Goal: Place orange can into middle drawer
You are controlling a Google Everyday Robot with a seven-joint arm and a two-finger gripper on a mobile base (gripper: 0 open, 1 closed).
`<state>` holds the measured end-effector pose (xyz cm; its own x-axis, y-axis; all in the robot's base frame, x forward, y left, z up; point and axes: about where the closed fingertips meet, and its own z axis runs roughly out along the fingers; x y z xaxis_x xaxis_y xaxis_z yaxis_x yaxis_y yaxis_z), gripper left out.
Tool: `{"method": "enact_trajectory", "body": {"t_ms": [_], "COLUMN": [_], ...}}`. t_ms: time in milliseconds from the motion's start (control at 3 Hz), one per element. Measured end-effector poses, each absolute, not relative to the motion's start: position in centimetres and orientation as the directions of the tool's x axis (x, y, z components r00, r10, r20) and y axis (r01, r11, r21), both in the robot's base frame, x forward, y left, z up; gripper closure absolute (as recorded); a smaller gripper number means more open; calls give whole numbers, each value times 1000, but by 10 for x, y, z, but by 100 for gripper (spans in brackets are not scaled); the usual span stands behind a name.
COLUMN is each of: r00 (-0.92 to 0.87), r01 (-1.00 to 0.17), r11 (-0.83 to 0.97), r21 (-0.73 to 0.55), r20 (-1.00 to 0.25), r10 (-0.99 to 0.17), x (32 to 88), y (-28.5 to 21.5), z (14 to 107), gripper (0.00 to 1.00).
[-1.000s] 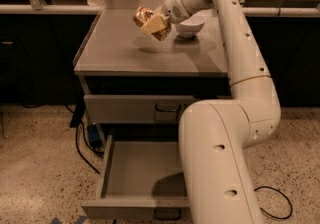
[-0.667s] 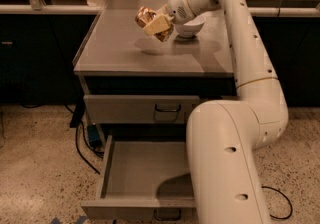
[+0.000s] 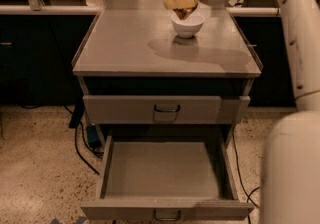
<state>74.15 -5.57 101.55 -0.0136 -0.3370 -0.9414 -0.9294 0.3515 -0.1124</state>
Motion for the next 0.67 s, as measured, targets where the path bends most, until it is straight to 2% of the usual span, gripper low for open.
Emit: {"method": "enact_trajectory", "body": {"t_ms": [333, 667], "r00": [46, 18], "r01": [-899, -896], "r11": [416, 434], "r21": [-136, -97], "r20": [-974, -983], "r10": [-220, -181], "x": [709, 690], "y": [-81, -91], "z": [1055, 1041], "gripper": [100, 100]}}
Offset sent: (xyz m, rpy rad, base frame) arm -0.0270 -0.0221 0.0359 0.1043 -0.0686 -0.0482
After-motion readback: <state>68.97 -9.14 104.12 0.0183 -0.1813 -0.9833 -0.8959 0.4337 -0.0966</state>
